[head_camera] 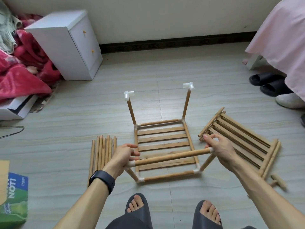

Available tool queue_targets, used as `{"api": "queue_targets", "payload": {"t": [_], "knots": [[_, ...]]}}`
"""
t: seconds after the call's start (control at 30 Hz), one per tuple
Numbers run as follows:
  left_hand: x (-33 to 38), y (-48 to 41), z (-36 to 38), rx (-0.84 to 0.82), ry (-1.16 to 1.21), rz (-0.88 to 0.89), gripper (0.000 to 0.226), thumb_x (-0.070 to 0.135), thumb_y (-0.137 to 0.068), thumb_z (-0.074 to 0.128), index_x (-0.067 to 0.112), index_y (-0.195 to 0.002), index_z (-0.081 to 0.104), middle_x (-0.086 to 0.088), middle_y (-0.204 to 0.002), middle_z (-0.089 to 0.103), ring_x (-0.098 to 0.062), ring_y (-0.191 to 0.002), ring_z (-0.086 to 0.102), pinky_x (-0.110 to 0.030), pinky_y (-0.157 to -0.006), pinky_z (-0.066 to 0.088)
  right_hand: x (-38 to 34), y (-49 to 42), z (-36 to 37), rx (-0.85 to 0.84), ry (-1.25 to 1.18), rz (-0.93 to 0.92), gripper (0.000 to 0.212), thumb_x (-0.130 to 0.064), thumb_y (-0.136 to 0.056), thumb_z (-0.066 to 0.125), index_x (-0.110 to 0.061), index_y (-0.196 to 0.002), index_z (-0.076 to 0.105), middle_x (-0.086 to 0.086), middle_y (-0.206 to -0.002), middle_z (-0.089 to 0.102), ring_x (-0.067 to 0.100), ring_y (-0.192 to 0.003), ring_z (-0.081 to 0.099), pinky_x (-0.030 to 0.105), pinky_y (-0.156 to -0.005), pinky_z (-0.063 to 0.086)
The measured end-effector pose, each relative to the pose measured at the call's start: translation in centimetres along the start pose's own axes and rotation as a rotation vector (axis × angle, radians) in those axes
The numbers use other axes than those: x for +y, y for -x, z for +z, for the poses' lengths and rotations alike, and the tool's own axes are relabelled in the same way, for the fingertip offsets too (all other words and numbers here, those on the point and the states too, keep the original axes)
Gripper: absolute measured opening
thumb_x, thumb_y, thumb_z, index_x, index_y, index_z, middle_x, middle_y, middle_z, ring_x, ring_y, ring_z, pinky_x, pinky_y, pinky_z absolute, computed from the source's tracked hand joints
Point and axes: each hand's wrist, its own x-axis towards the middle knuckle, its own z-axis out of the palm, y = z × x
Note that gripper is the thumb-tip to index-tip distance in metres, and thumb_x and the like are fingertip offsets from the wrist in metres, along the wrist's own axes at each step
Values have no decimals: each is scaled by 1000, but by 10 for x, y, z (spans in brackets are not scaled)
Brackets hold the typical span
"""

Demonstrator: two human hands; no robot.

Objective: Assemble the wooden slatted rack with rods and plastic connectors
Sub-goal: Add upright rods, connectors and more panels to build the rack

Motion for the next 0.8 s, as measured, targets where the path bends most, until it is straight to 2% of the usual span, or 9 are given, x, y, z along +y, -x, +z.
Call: {"api": "queue_targets", "payload": {"t": [0.1,0.2,0.27,0.37,0.47,0.57,0.63,0.7,0.8], "knots": [[-3,0,-13,-133,-124,69,23,23,-105,51,16,-120,66,-8,-105,73,-25,-94,68,-30,-72,55,-19,-25,16,176,1,-9,47,-60,-86,70,-13,-86,67,5,-76,73,25,-80,69,39,-74,50],[11,-7,-30,-192,-326,185,25,37,-103,53,23,-123,62,0,-114,68,-19,-106,65,-28,-79,53,-42,-50,33,356,80,-27,53,-63,-88,65,-12,-103,62,2,-96,69,24,-95,62,34,-79,42],[29,-18,-44,-82,-380,291,25,34,-104,53,25,-126,58,4,-118,61,-16,-110,60,-29,-86,50,-53,-60,42,446,64,-42,65,-64,-89,62,-7,-119,54,8,-114,61,26,-107,57,33,-86,39],[62,-46,-70,238,-507,419,33,36,-102,54,26,-133,52,-2,-132,51,-22,-119,54,-40,-98,49,-48,-42,61,491,10,33,93,-72,-83,63,-2,-140,40,20,-140,43,33,-133,40,45,-109,38],[96,-77,-89,405,-666,487,47,35,-98,58,25,-142,45,-11,-147,36,-31,-135,41,-48,-111,39,-24,11,94,269,-48,120,105,-67,-78,71,-7,-152,26,16,-150,35,30,-139,35,48,-115,36],[120,-106,-98,436,-899,507,60,31,-97,60,28,-151,34,-9,-161,17,-36,-145,27,-54,-115,34,-20,44,125,-37,-89,150,99,-62,-74,73,-21,-149,22,3,-140,45,16,-120,57,30,-99,47],[126,-127,-103,410,-991,477,65,30,-97,59,31,-154,29,-8,-166,10,-37,-148,23,-56,-116,32,-25,40,137,-65,10,95,79,-62,-76,72,-23,-132,31,-11,-121,58,4,-97,67,25,-84,53],[128,-147,-106,351,-989,458,65,28,-99,57,32,-156,25,-13,-164,20,-39,-144,30,-55,-115,34,-32,21,137,8,73,37,59,-48,-85,75,-18,-121,39,-9,-98,70,3,-81,71,34,-80,58],[124,-161,-105,328,-851,494,57,24,-102,54,27,-152,26,-25,-136,51,-38,-106,54,-48,-91,44,-42,-30,116,37,170,4,37,-42,-86,69,-19,-104,46,4,-82,71,19,-72,72,50,-74,60]]}}
